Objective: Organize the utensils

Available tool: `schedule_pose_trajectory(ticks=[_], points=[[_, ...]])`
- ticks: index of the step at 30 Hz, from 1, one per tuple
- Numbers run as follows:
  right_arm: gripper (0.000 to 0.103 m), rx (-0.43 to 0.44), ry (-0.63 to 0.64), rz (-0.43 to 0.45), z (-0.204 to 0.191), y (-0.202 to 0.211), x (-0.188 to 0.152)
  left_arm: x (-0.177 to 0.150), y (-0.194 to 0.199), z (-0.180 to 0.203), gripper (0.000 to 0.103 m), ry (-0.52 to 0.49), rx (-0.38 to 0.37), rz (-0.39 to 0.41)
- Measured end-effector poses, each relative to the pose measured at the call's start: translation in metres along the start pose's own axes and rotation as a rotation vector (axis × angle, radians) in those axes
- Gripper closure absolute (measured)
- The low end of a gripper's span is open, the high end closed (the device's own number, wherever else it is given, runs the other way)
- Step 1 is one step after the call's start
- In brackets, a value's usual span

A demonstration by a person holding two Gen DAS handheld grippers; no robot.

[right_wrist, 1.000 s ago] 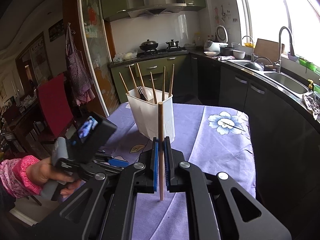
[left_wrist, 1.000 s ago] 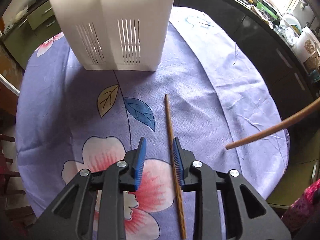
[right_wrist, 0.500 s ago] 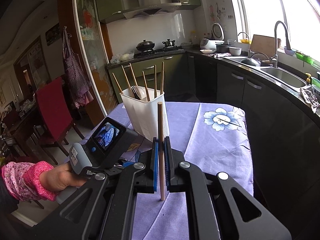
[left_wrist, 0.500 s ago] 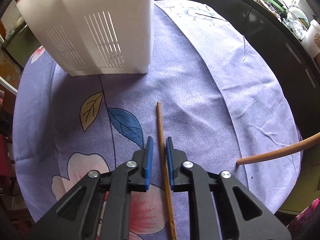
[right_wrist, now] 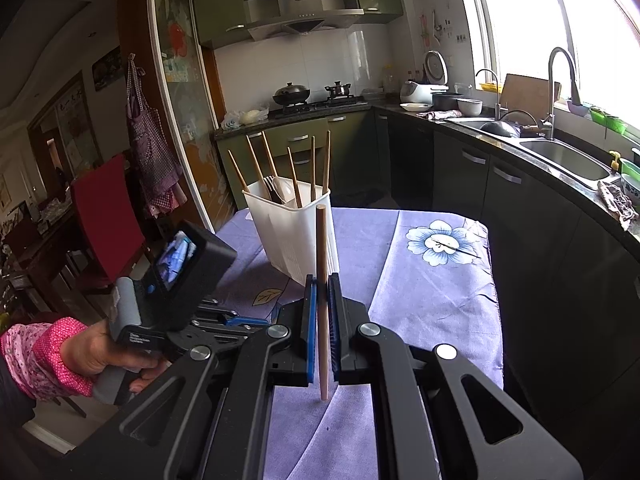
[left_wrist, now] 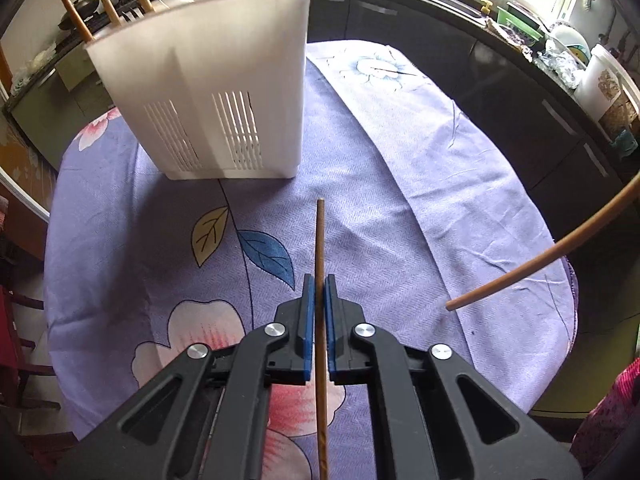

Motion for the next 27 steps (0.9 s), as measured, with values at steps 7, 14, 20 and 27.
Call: schedule_pose_trajectory(ticks=[7,14,20,27], points=[[0.097,0.009,0.01,0.005,-0.008,0.002,0.001,-0.015,0.065,-0.007,0.098,-0.024,-0.021,0.139],[0.096,0.009,0.02,0.008,-0.014,0.004,0.004,-0.038,0.113,-0.004,0.098,-0.094,-0.007,0.279],[0.097,0.01,0.032,0.012,-0.019,0.007,0.005,-0.049,0.136,0.004,0.098,-0.131,0.002,0.34],[0.096,0.015,0.039,0.013,-0.022,0.007,0.007,-0.054,0.145,0.005,0.098,-0.136,-0.004,0.365]])
Point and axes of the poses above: each gripper's, at about its wrist camera, not at the fingertips, and y roughly against the way its jaws point, z to its right, x to its top, the point moved 1 cm from there along -y, roughly the way its jaws point, and after that the axes turned 8 degrees about -x, right-handed, at the moved point
